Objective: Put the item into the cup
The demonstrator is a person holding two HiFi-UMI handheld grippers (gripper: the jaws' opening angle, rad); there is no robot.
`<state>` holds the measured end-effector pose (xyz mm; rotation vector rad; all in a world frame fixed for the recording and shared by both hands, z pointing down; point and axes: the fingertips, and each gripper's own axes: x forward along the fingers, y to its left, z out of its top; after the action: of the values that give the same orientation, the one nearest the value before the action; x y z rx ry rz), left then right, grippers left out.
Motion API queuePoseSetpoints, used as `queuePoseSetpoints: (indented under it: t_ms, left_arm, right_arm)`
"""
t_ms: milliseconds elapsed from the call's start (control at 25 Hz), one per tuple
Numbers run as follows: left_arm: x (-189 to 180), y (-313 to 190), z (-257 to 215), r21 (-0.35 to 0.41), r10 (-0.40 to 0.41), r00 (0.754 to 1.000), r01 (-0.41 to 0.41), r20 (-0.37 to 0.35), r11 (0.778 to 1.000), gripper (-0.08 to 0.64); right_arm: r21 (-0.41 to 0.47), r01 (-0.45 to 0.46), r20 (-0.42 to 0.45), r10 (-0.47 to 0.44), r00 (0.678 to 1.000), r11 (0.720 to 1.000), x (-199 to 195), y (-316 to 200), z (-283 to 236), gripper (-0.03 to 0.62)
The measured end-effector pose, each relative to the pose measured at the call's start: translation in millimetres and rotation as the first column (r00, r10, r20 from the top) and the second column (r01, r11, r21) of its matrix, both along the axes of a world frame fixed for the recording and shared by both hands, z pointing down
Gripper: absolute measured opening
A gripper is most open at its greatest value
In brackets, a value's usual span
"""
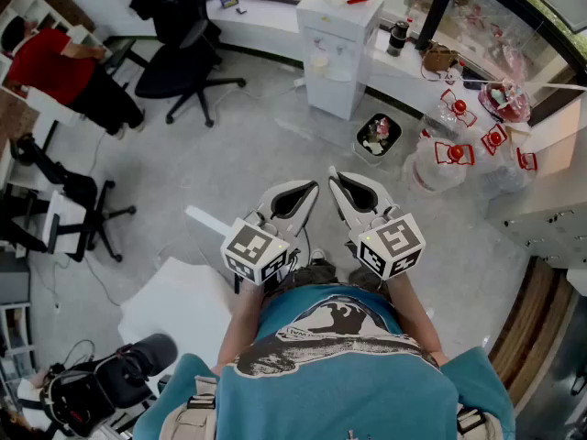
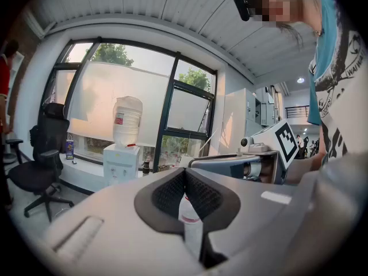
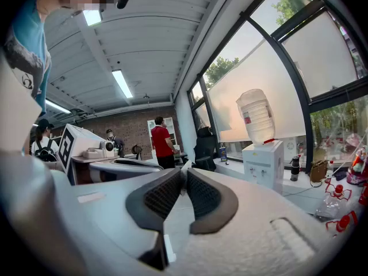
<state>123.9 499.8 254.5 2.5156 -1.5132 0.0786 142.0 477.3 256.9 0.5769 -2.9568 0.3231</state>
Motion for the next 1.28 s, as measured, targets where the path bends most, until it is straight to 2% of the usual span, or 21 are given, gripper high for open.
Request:
queuePoseSetpoints:
  t_ms: [320, 640, 960, 1280]
  left_arm:
    - [-12, 4, 5, -0.002, 0.014, 1.0, -0.014, 0.005, 1.0, -0.002]
    - [-22, 10, 16, -0.025, 0.018, 1.0, -0.018, 0.007, 1.0, -0.002]
    - [-38, -1, 17, -0.006, 0.006, 1.0, -0.006, -0.015, 1.0, 0.018]
    - [-66, -46, 25, -0.032, -0.061, 0.998, 0.06, -0.024, 0.998, 0.018]
  right_arm:
    - [-0.016, -0.034, 0.024, 0.034, 0.999, 0.999, -9, 3, 2, 0.034]
    - [-0.038, -0.081, 0.001, 0.081, 0.997, 0.996, -1, 4, 14, 0.034]
    - [-0.051, -0.026, -0.014, 0.025, 1.0, 0.998, -27, -3, 19, 0.034]
    - [-0.092, 0.031, 0.001, -0.031, 1.0, 0.995, -56, -62, 27, 0.035]
